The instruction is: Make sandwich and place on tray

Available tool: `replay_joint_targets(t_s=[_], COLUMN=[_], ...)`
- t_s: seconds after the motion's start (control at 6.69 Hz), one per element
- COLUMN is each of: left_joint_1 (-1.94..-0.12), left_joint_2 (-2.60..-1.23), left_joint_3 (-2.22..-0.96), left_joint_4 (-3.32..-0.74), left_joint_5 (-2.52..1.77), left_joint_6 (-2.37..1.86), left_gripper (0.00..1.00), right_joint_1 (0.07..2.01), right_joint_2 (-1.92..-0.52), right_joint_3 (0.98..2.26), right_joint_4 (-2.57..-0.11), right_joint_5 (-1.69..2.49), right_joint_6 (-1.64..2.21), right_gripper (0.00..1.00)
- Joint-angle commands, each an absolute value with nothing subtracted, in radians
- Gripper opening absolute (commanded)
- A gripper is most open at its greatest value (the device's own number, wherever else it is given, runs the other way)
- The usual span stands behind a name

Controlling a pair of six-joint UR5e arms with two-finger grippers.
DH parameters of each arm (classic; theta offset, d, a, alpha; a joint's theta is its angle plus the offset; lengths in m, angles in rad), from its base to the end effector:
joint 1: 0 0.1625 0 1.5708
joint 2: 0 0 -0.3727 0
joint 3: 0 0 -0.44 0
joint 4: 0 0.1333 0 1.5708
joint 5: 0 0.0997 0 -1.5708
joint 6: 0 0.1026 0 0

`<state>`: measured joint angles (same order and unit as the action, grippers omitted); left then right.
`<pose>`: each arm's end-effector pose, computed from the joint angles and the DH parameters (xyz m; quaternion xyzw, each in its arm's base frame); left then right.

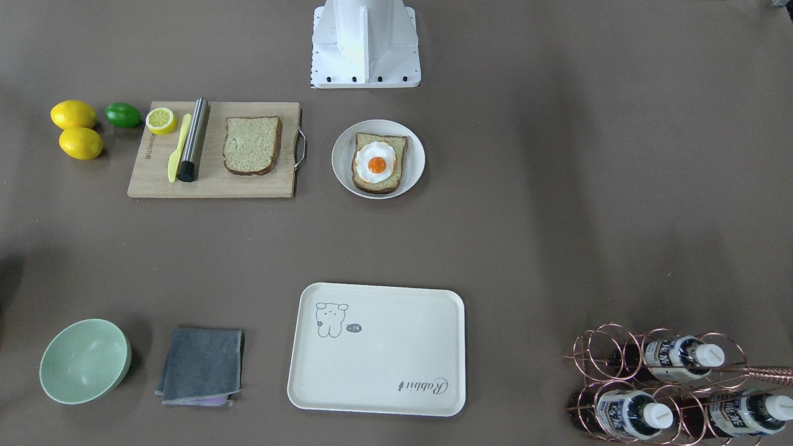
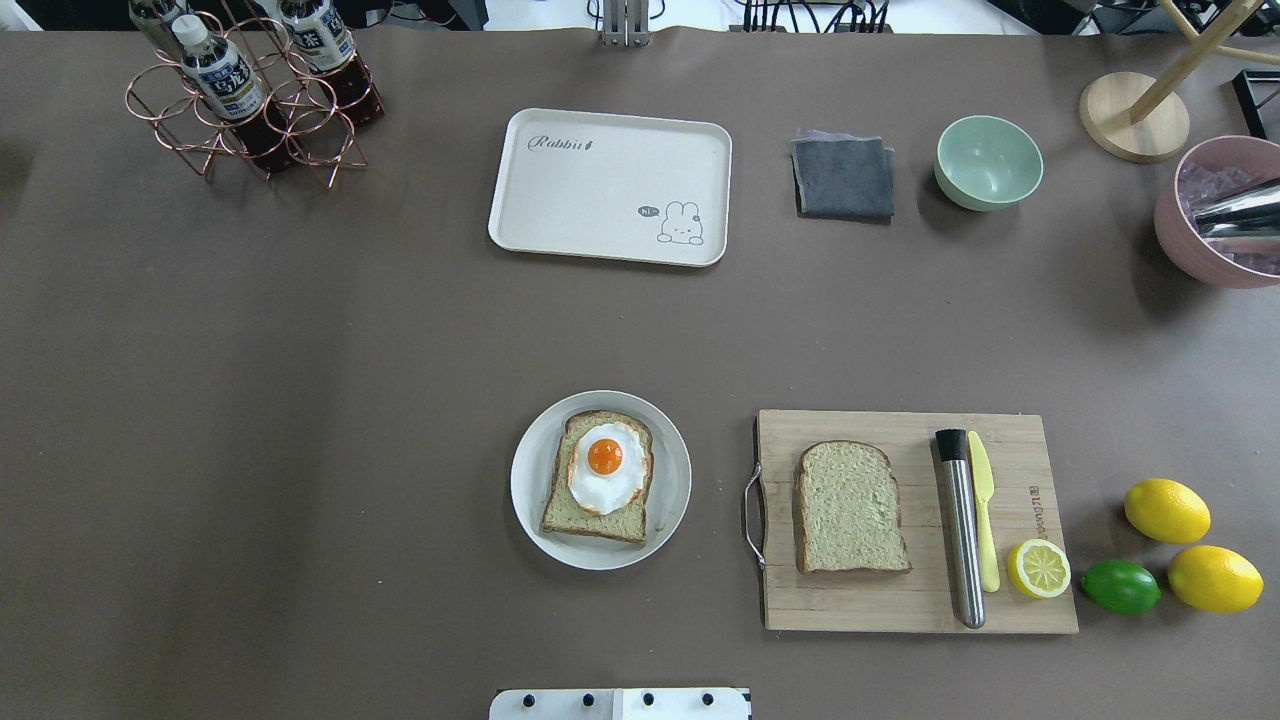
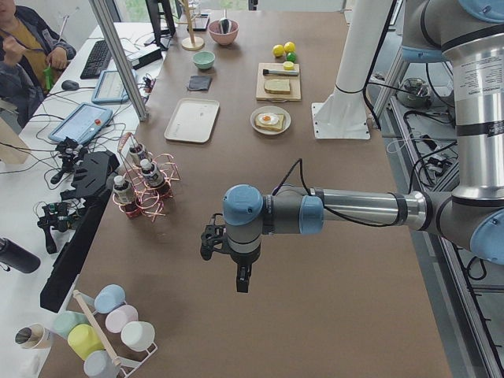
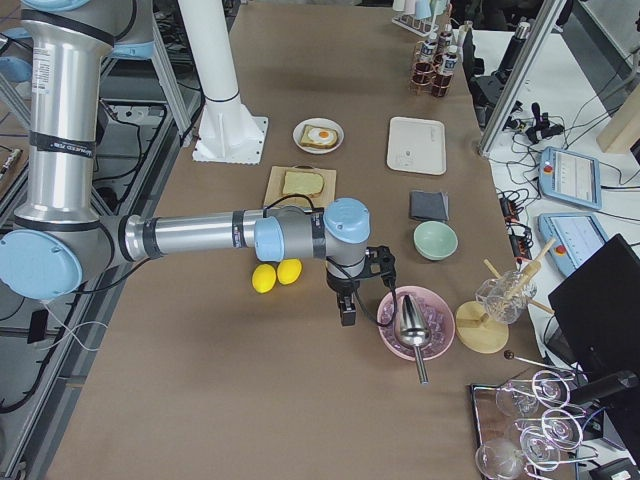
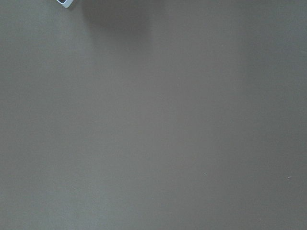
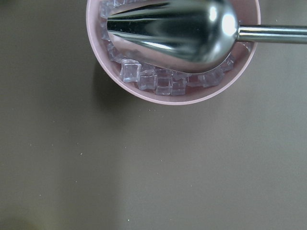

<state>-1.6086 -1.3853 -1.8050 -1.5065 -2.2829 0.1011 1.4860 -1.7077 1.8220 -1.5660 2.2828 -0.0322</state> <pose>-0.0839 -0.4664 0.5866 0.0169 0.3482 0.0269 0.9369 0.0241 -0.4983 0.5468 0.0466 -0.3493 -0.0754 0.9328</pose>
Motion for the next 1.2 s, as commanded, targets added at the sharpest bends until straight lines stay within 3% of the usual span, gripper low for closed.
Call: replay_joint_targets(t_s=[0.0, 1.05], left_joint_1=[-1.586, -1.586], left_joint_2=[-1.387, -1.388], left_joint_3=[-1.812, -1.844], left_joint_4=[-1.509, -1.508], left_joint_5=[-2.287, -2.286], left_joint_6=[0.095, 0.09], left_gripper=[0.98, 0.98], right_joint_1=[1.485, 1.486], right_joint_2=[-1.713, -1.726], right_joint_3=[1.824, 1.832], right_joint_4=[-1.565, -1.557], right_joint_5=[2.289, 2.292], right_joint_6=[-0.032, -0.034], right_gripper=[1.0, 1.0])
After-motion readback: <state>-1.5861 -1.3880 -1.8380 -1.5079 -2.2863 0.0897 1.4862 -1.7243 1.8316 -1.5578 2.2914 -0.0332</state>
